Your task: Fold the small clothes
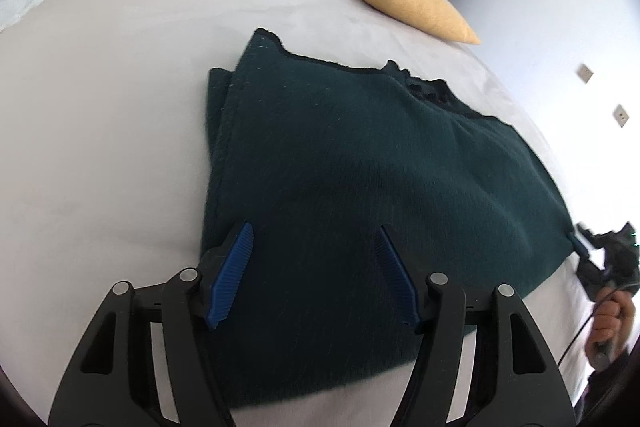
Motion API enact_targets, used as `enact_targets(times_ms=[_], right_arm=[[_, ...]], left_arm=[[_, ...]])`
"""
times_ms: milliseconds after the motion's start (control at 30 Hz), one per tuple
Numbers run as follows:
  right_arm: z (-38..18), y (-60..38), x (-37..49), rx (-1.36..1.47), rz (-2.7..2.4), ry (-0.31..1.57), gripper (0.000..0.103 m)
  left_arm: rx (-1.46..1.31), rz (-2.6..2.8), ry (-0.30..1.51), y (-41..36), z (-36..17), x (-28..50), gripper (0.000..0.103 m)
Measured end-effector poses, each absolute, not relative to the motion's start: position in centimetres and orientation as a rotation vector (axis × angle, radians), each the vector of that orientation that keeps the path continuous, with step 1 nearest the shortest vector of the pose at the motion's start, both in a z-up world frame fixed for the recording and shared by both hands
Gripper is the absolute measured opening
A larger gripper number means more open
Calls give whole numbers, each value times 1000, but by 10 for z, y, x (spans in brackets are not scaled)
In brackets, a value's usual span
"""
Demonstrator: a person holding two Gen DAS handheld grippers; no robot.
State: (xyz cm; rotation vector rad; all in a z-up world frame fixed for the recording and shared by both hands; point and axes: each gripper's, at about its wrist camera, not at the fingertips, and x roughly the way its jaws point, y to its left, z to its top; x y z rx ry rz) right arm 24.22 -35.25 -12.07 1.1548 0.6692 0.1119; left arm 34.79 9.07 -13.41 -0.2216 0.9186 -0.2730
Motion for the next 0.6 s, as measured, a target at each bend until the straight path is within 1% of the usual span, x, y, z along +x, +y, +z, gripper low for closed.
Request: enact_targets(times_ms=[67,100,200,267,333,367,400,433,467,500,533,567,600], right_arm=[[-108,-330,245,1132,184,665,34],[-105,-313,254,1121,238,677,36],[-102,-243,288,1086,424,770,36],[-110,-196,308,1067,510,846,36],[-124,-170,324,1058,534,907,36],[-136,-166,327,1059,506,951,36],[-145,-172,324,1066,472,972,28],[-150,-176,324,1082,467,962,23],[-153,-187,320,1099,455,946,18],[-155,-196,314,1113,433,926,16],[-156,-213,308,1134,411,900,16],[-156,-234,299,1162,383,866,14],[-155,-255,289,1180,344,835,14]], left_arm=[[-248,-263,905,87,-121,340,63],[-278,-297,890,82,-115,339,63],[-310,-393,907,56,-115,346,63],[-320,-437,952,40,-131,354,63],[-326,-416,984,42,-153,357,62],[-351,-424,975,48,-158,356,58],[-373,-426,975,58,-161,356,48],[-392,-429,981,68,-164,357,43],[-415,-434,986,78,-166,358,33],[-447,-440,991,89,-170,358,33],[-498,-455,990,102,-174,358,31],[-546,-460,995,116,-180,360,24],[-581,-463,995,126,-184,360,22]])
